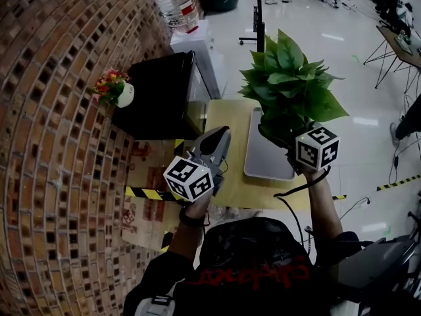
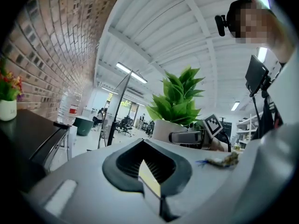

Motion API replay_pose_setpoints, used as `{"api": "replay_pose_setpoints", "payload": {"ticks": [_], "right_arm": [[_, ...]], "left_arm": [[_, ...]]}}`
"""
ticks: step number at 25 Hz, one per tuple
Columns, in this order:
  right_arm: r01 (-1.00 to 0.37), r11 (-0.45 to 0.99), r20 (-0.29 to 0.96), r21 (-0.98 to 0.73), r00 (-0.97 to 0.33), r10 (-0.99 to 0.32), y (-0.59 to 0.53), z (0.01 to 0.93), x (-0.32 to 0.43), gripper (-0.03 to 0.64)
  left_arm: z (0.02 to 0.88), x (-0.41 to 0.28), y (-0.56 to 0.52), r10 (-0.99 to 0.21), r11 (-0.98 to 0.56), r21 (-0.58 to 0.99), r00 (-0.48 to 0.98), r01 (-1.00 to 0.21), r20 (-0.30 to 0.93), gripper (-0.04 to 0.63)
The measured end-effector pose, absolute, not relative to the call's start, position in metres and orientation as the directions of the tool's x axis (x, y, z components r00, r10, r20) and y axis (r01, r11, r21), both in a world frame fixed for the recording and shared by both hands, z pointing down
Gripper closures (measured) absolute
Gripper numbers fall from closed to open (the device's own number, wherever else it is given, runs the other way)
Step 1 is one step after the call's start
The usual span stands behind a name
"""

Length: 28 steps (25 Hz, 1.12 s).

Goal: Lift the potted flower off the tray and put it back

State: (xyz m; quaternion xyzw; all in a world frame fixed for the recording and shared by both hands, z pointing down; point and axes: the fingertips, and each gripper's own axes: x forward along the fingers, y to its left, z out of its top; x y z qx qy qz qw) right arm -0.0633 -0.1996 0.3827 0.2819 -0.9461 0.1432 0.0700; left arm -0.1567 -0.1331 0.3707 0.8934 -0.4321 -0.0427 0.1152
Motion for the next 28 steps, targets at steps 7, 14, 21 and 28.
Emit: {"api": "replay_pose_setpoints", "payload": {"ticks": [7,14,21,28], "right_arm": [[-0.497,0.839,0.163,-0.220,-0.867,-0.471,-0.179,0.342,-0.074,0.098],[-0.464,0.859,0.162,-0.216,-0.885,-0.437,-0.164,0.336,-0.086,0.098],[-0.457,0.860,0.161,-0.229,-0.889,-0.429,-0.162,0.337,-0.091,0.098],[-0.455,0.857,0.154,-0.241,-0.890,-0.429,-0.158,0.337,-0.092,0.097]], "left_arm": [[0.347,-0.137,-0.127,-0.724,-0.686,0.150,0.689,-0.712,-0.046,0.595],[0.339,-0.149,-0.129,-0.734,-0.678,0.159,0.673,-0.718,-0.090,0.595],[0.335,-0.148,-0.126,-0.703,-0.711,0.152,0.703,-0.687,-0.107,0.595],[0.343,-0.147,-0.125,-0.692,-0.718,0.193,0.714,-0.668,-0.103,0.595]]}}
